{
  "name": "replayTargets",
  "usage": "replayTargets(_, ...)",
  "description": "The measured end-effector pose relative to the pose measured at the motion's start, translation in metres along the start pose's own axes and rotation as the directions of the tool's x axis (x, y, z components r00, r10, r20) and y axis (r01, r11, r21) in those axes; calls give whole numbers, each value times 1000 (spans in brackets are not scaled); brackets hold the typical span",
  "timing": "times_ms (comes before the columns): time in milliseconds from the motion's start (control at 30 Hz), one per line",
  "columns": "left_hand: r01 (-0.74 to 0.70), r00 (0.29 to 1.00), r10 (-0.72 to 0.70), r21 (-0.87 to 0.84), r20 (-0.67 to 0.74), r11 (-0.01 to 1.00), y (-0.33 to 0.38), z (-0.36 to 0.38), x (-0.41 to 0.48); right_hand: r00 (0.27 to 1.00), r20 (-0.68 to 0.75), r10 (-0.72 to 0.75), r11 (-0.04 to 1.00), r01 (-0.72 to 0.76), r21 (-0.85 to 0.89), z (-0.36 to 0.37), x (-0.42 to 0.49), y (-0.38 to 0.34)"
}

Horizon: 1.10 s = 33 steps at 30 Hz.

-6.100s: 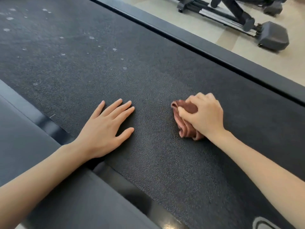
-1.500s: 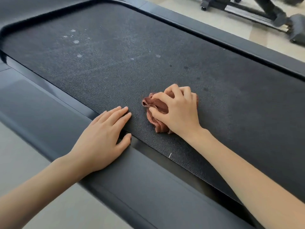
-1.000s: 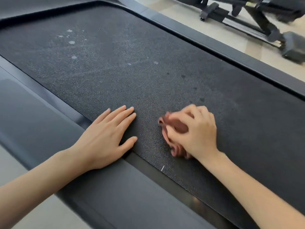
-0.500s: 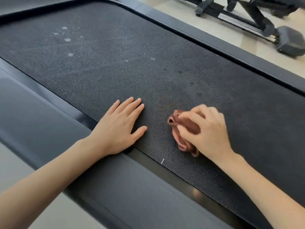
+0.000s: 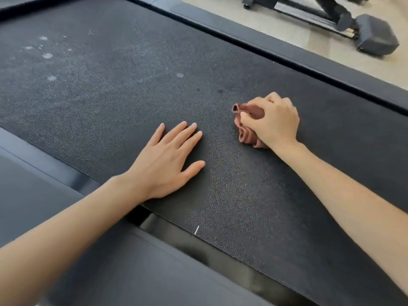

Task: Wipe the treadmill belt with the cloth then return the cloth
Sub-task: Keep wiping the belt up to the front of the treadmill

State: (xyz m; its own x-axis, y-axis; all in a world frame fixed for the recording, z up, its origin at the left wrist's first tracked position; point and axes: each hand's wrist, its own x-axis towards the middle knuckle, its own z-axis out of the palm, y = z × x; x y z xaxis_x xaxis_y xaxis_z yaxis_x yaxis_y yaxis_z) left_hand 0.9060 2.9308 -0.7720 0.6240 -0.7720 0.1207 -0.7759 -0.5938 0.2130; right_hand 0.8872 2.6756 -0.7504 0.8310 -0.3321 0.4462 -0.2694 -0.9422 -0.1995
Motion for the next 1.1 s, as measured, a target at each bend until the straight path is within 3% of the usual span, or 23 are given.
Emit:
replayTargets(100,18,999,-18,-2,-44,1000,8,5,7,996,81,40,999,-37,-36,12,26,0)
replayTargets(267,11,998,-12,-3,-66,1000,6,7,4,988,69,-137,986,129,108,-28,-45,19)
replayTargets(467,8,998,-8,-2,-68,1000,4,11,4,953,125,-275,958,262,115,-77,-105,66)
replayTargets(667,8,998,-9,-7,-63,1000,6,9,3,992,15,-127,985,124,116,-20,-21,49)
replayTargets(833,7,999,-7,-4,-53,1000,6,8,4,994,105,-38,999,39,-15,34,85,25)
replayTargets(967,10,999,-11,-7,-49,1000,5,7,4,994,85,67,994,-59,-94,53,105,4)
replayTargets(1100,-24,1000,24,-5,-15,1000,-6,5,3,984,94,-151,988,147,43,30,57,1)
